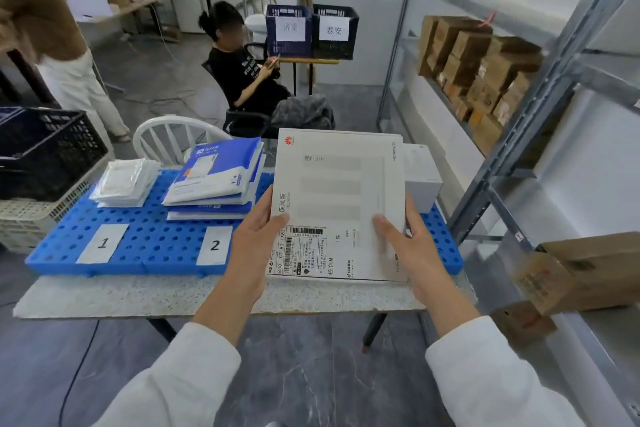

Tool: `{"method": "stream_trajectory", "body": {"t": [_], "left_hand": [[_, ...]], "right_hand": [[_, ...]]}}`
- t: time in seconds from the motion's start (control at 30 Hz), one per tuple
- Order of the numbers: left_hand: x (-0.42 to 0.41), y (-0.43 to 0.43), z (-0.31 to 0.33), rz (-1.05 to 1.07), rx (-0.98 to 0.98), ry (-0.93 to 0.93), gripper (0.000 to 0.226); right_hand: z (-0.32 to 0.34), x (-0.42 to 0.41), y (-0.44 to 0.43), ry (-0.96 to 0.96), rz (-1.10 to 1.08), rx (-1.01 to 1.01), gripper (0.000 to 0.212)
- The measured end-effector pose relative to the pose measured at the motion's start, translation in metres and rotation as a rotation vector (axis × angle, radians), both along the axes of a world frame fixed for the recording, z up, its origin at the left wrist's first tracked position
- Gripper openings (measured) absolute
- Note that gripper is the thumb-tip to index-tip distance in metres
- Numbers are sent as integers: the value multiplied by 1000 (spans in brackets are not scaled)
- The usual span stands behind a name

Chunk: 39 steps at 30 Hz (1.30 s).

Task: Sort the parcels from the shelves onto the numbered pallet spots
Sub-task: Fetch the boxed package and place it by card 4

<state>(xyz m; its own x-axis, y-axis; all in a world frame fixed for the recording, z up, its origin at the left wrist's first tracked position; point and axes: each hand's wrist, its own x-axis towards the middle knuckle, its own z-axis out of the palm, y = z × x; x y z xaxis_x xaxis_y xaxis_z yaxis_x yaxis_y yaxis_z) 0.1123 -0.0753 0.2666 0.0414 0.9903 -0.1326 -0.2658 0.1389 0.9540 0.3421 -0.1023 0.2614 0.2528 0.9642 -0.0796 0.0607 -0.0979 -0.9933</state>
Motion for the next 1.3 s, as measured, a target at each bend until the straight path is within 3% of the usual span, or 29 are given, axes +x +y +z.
{"method": "stream_trajectory", "body": {"t": [0.77,1.3], "left_hand": [[-39,155,-22,-62,-81,20,49],[70,251,1,-112,32,54,50]], "right_hand": [[-24,-47,142,-8,-116,-77,69],[-10,65,242,5,-95,-35,64]]}}
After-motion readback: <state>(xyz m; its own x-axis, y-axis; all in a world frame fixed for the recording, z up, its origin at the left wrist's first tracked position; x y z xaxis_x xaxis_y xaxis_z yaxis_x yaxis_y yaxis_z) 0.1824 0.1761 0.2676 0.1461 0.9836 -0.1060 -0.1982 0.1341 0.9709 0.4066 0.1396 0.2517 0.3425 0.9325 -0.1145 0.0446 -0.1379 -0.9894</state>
